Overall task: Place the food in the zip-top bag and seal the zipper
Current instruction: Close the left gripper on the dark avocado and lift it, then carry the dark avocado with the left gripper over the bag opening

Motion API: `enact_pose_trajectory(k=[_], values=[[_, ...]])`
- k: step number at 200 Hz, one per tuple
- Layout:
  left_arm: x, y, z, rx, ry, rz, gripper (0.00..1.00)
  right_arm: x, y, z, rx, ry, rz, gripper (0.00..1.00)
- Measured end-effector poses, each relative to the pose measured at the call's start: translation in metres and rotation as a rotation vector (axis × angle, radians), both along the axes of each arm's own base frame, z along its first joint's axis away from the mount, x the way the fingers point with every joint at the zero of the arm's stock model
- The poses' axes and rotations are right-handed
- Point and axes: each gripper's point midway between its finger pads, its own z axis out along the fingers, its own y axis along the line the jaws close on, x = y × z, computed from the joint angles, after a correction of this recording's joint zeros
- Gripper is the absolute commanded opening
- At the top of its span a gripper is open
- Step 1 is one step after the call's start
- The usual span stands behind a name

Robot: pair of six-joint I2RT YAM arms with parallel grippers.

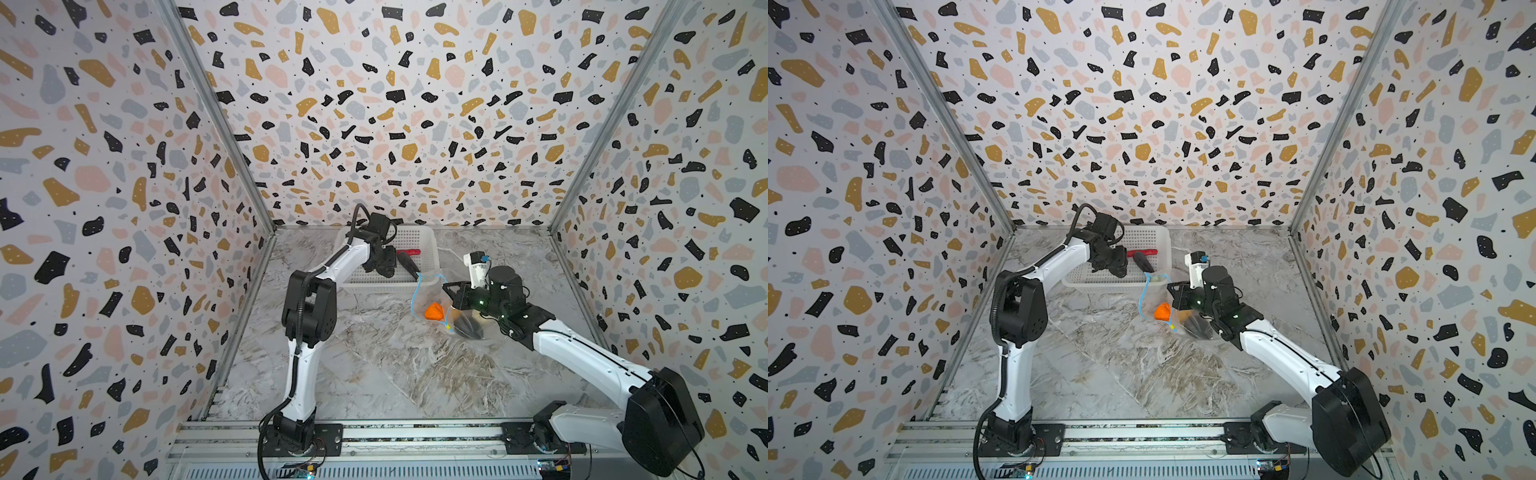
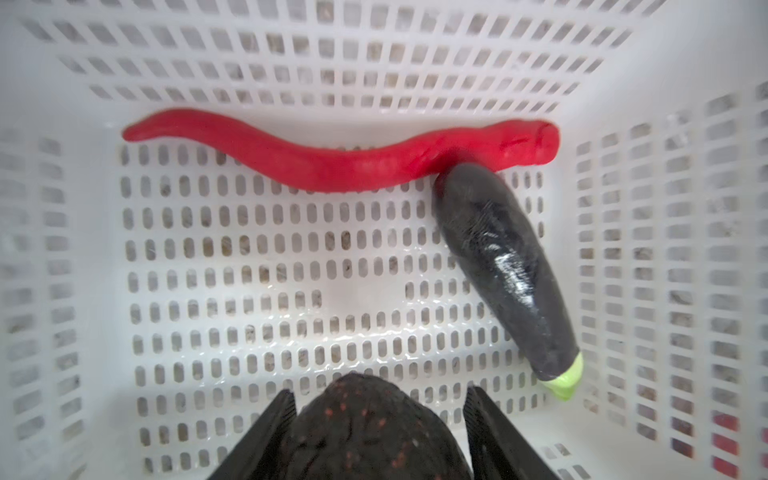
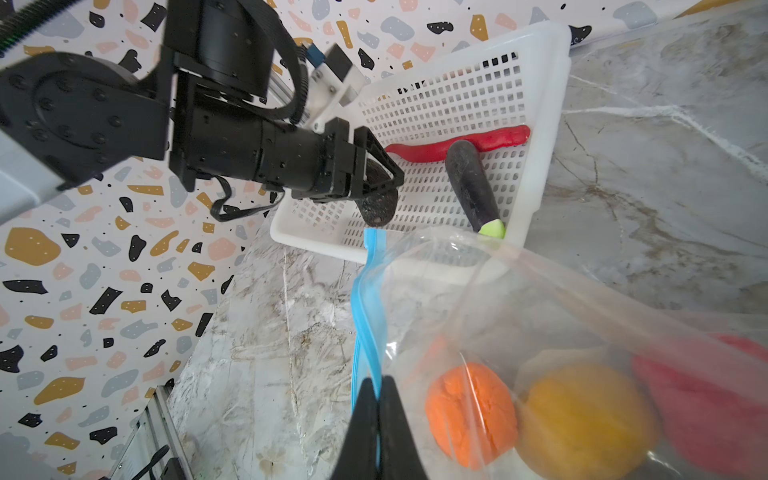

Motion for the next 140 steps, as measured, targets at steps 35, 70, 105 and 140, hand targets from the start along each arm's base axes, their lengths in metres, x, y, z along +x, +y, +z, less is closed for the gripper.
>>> enact_pose_trajectory(k=[35,70,105,140], values=[[-0.004,-0.002,0.015,-0.035,-0.036,-0.015,0.27,0.001,-0.001,-0.003,-0.007,0.008,-0.005,0.00],[-0.015,0.000,0.016,-0.050,-0.035,-0.027,0.27,0.003,0.000,-0.005,-0.014,0.017,-0.008,0.00],[-0.023,0.000,0.024,-0.068,-0.048,-0.037,0.26,0.005,0.000,-0.004,-0.013,0.014,-0.011,0.00],[-0.029,-0.002,0.039,-0.098,-0.087,-0.057,0.26,0.005,0.000,-0.003,-0.014,0.014,-0.012,0.00]])
